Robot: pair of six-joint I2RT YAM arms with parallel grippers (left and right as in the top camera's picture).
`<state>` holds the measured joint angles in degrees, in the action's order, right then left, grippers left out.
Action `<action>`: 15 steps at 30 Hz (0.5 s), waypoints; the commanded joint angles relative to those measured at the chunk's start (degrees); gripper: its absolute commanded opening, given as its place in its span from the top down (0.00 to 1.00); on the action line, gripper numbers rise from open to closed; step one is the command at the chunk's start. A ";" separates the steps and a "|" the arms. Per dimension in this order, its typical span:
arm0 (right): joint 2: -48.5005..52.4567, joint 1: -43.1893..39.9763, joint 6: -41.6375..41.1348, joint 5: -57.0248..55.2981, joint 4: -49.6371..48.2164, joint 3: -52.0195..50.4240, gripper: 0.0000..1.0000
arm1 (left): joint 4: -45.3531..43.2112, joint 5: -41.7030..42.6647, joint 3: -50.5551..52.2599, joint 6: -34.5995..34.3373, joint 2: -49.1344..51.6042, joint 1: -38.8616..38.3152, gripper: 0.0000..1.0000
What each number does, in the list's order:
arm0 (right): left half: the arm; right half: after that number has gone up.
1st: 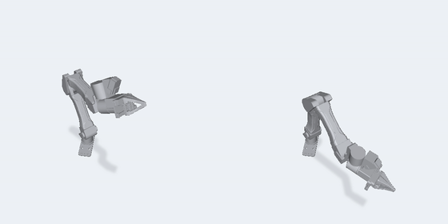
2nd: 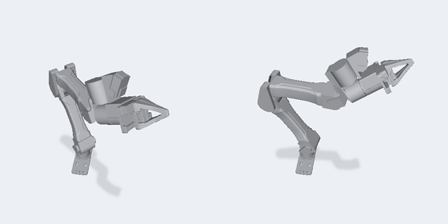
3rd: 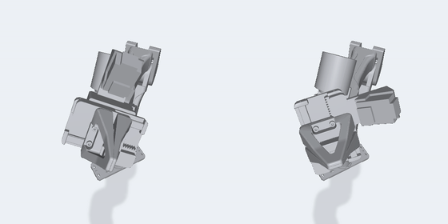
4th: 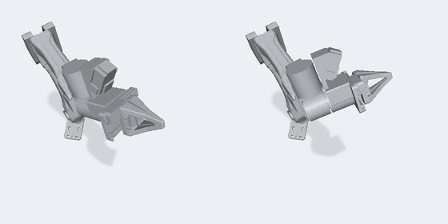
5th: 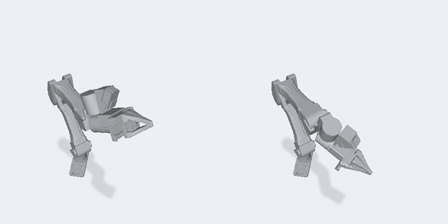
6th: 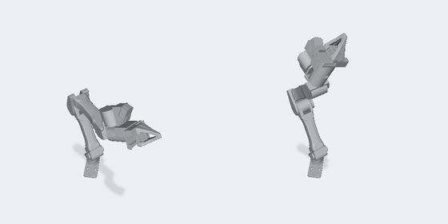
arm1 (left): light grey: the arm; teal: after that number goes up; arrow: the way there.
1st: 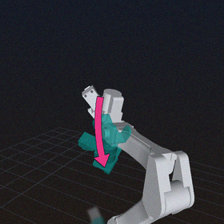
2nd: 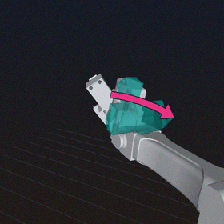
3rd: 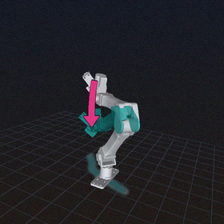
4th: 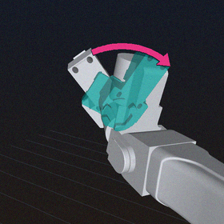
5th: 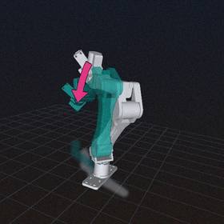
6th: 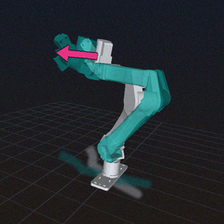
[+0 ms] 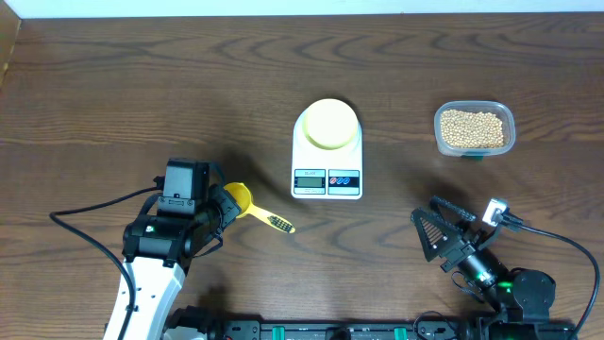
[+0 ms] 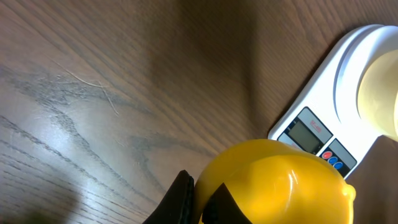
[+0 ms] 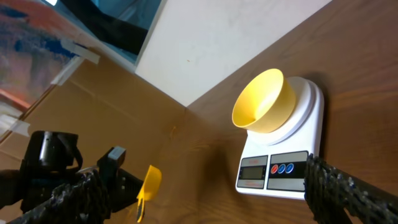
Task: Scoop item into bowl and weigh 50g on scale
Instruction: 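Move the right gripper to the scoop handle held by the left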
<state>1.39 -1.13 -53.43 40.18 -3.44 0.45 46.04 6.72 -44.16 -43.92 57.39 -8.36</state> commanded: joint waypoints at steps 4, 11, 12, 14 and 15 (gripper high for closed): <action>10.19 0.37 2.54 -0.35 3.67 7.39 0.03 | -0.09 1.88 -0.09 -1.18 0.07 -0.09 0.93; 30.25 0.44 10.62 4.66 14.67 23.43 0.14 | -0.09 2.10 -0.09 -2.45 0.04 -0.09 0.93; 32.61 0.68 10.71 6.67 15.65 25.33 0.14 | -0.13 2.69 -0.09 -2.47 0.04 -0.09 0.92; 35.30 1.53 10.71 9.84 15.69 27.12 0.14 | -0.44 3.37 -0.09 -2.54 0.04 -0.09 0.93; 37.00 2.75 10.69 11.43 15.67 28.00 0.14 | -0.57 3.34 -0.09 -3.02 0.07 -0.09 0.93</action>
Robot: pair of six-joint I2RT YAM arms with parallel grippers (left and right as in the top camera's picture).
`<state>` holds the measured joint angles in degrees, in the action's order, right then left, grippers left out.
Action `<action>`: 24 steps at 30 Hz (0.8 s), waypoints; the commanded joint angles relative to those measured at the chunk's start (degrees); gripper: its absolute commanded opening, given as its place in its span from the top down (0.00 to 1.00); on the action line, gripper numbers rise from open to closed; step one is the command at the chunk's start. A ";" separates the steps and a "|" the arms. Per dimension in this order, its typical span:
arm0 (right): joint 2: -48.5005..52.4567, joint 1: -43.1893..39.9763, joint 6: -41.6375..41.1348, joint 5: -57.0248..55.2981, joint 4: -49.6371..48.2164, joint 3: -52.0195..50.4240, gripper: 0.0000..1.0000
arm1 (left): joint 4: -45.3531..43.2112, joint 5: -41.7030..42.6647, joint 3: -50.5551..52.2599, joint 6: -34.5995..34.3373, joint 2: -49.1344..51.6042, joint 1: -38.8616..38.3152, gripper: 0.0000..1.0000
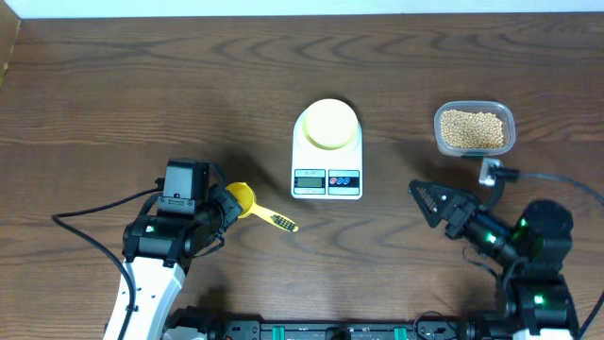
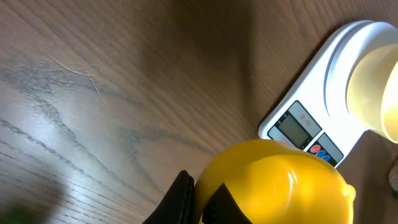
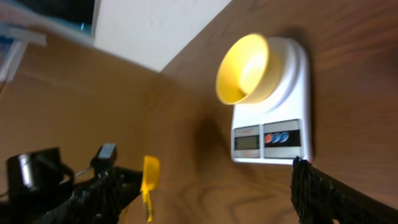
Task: Scoop item into bowl and weigh 50g on scale
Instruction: 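Move the right gripper to the scoop handle held by the left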
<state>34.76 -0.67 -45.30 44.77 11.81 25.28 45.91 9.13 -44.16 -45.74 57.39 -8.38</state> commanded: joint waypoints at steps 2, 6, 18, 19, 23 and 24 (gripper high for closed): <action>5.49 5.27 2.56 6.97 0.44 3.43 0.15 | -0.90 0.98 -0.11 -2.36 0.04 -0.07 0.93; 7.91 14.69 2.54 3.41 0.15 3.43 0.17 | -2.69 0.92 -0.11 -4.37 0.07 -0.09 0.93; 16.94 41.03 -4.09 -23.54 -15.80 3.43 0.25 | -4.87 1.81 -0.09 -6.75 0.07 -0.35 0.93; 18.43 42.71 -5.09 -24.90 -17.94 3.43 0.25 | -4.90 2.05 -0.11 -7.06 0.07 -0.63 0.93; 23.80 46.36 -11.30 -29.05 -22.86 3.43 0.28 | -4.90 1.99 -0.09 -8.00 0.04 -3.34 0.93; 24.85 46.84 -12.26 -29.55 -23.69 3.43 0.28 | -4.90 1.99 -0.09 -8.33 0.07 -3.85 0.93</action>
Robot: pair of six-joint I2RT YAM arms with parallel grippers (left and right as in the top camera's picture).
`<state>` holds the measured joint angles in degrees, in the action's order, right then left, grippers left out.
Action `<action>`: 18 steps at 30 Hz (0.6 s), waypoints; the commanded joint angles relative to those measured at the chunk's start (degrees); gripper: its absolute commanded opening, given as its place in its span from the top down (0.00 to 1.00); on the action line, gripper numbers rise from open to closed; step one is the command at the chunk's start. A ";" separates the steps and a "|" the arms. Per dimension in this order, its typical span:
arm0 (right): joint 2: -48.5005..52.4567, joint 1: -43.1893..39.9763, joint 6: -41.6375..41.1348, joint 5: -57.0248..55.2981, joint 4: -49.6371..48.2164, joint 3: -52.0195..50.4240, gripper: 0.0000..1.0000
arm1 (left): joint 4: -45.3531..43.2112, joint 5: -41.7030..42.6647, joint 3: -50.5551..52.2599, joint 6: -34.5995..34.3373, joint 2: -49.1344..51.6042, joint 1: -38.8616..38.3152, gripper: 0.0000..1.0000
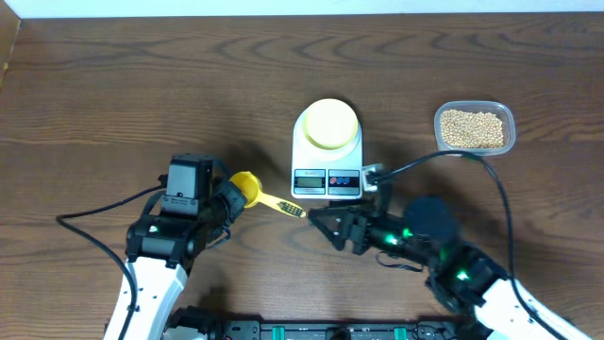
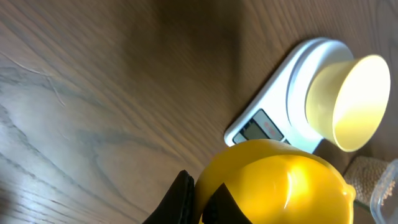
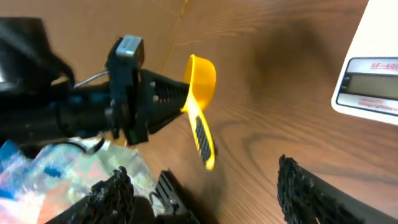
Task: Scoop item into bowl and weigh 50g on scale
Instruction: 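Move the right gripper to the scoop handle held by the left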
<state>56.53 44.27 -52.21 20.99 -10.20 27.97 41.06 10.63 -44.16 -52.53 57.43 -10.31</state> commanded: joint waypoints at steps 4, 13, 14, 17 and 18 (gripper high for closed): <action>9.77 4.42 -8.79 -6.03 -10.49 0.74 0.31 | -0.68 -0.13 -0.09 -2.27 0.02 -4.85 0.93; 14.25 7.32 -13.00 -6.16 -19.19 0.74 0.57 | -1.33 -2.78 -0.09 -5.22 0.02 -8.44 0.93; 14.25 7.32 -14.47 -6.16 -19.17 0.74 0.61 | -1.33 -2.75 -0.09 -5.22 0.02 -8.44 0.93; 14.25 7.32 -14.71 -6.10 -19.17 0.74 0.68 | -1.31 -2.75 -0.09 -5.22 0.02 -8.44 0.92; 14.25 7.34 -15.34 -6.08 -19.17 0.74 0.70 | -1.31 -2.75 -0.09 -5.22 0.02 -8.44 0.93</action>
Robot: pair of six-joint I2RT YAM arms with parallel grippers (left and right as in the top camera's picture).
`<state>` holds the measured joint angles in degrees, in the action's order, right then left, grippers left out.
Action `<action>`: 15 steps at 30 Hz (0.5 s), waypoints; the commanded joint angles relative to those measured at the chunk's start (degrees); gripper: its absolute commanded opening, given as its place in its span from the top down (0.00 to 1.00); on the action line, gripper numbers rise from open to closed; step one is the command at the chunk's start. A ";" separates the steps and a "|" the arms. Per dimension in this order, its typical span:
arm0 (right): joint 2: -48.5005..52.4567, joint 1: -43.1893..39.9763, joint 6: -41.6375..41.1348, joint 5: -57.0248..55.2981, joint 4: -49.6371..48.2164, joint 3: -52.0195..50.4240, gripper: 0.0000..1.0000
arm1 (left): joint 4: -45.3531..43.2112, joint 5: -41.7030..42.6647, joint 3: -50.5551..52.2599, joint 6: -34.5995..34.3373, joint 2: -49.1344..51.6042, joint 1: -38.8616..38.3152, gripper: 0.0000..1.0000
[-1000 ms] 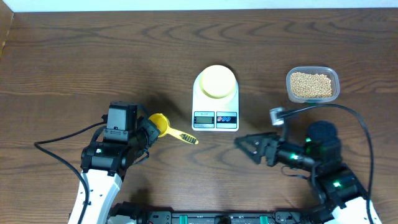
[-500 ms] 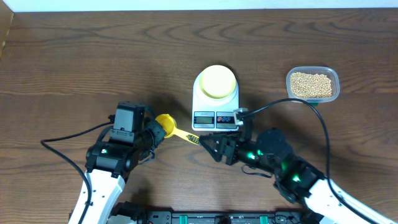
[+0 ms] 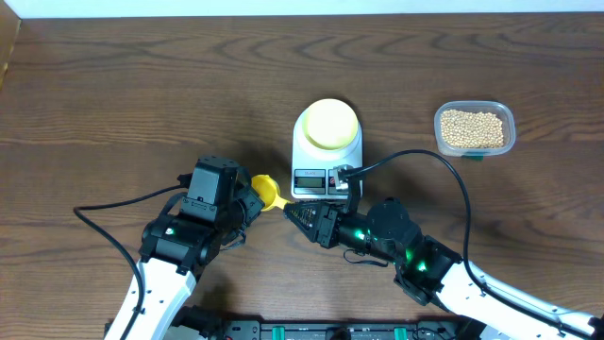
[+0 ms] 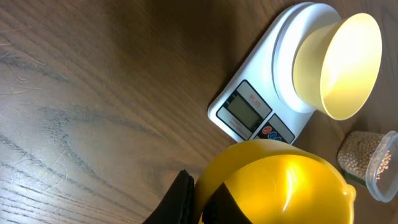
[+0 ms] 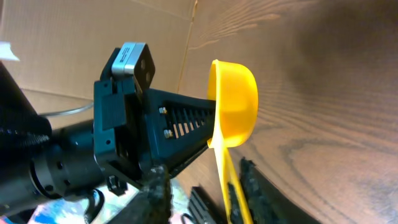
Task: Scoop item into bowl and weigh 50g on scale
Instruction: 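Move the right gripper to the scoop handle held by the left, then close the right gripper on the scoop handle, open the left gripper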
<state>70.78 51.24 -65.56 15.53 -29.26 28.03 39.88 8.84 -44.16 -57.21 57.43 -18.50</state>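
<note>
The yellow scoop (image 3: 267,192) hangs just left of the white scale (image 3: 327,179), its empty cup (image 5: 235,102) upright and its handle (image 5: 229,186) pointing down toward the table's front. My left gripper (image 3: 250,194) is shut on the cup's rim (image 4: 273,180). The right gripper (image 5: 208,199) is open, with the handle between its fingers, nearer the right finger (image 5: 258,186); it sits in front of the scale (image 3: 297,215). A yellow bowl (image 3: 327,123) stands empty on the scale. The clear tub of beans (image 3: 474,128) is at the far right.
The scale's display and buttons (image 4: 252,118) face the front edge. The right arm's cable (image 3: 453,175) loops over the table between scale and bean tub. Both arms crowd the front middle of the brown wooden table (image 3: 113,94).
My left arm has moved right, bringing the scoop up to the scale's front left corner. The right gripper, then open short of the handle's end, now has its fingers on either side of the handle.
The left gripper held the scoop by its cup left of the scale while the right gripper stood open at the front right. It then stood nearer the bean tub, then in front of the scale facing the handle. Now its fingers straddle the handle.
</note>
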 commanded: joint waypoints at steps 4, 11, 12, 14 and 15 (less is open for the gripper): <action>0.02 1.20 -3.19 -0.57 -0.07 0.68 0.75 | -0.15 -0.96 -0.09 -0.55 0.02 -0.24 0.93; 0.02 1.75 -3.19 -0.20 0.28 0.68 0.82 | -0.13 -0.94 -0.09 -0.52 0.02 -0.24 0.93; 0.04 1.73 -3.21 -0.20 0.37 0.68 0.84 | -0.13 -0.94 -0.09 -0.52 0.02 -0.24 0.93; 0.04 1.73 -3.23 -0.22 0.33 0.68 0.88 | -0.13 -0.94 -0.09 -0.52 0.02 -0.24 0.93; 0.04 1.73 -3.23 -0.20 0.31 0.68 0.91 | -0.13 -0.94 -0.09 -0.52 0.02 -0.24 0.93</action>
<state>70.78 52.18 -68.73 15.14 -28.82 28.03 39.88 8.84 -44.16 -57.21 57.43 -18.50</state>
